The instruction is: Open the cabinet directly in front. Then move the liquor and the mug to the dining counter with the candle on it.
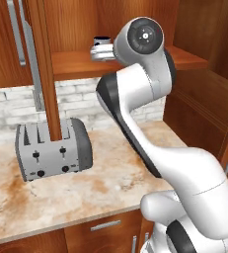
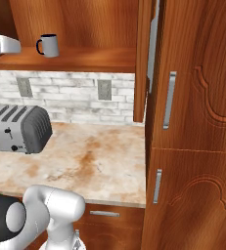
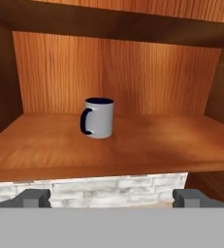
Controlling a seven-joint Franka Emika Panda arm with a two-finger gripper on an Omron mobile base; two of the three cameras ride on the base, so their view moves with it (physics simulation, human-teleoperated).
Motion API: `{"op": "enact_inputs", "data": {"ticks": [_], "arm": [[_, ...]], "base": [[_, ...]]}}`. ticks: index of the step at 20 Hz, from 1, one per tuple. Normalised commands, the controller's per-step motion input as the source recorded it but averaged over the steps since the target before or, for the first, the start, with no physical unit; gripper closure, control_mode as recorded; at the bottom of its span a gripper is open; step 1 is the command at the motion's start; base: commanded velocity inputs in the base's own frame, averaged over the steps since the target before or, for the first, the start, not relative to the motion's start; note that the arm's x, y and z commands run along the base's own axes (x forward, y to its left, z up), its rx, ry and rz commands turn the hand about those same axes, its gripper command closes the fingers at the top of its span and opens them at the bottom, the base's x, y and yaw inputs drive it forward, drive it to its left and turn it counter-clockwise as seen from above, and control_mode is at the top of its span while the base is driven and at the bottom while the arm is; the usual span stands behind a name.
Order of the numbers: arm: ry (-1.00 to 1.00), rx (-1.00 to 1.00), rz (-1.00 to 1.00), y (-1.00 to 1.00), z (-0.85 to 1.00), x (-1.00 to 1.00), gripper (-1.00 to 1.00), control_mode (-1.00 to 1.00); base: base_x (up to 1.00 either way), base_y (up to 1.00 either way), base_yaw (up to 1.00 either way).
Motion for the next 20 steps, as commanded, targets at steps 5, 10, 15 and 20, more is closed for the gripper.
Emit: {"op": "enact_inputs", "data": {"ticks": [5,10,15,20], "arm": [[0.00,0.00,0.01,0.17,0.00,0.58,-1.00,-1.00],[0.03,0.00,0.00,0.00,-0.03,0.50,-1.00,-1.00],[0.03,0.00,0.01,0.00,-0.14,0.35,-1.00,-1.00],[0.00,0.00,0.00,0.00,-0.06,0.45,-1.00,-1.00]], "base": [[0.00,0.00,0.00],[0.00,0.00,0.00],[0.00,0.00,0.00],[0.00,0.00,0.00]]}}
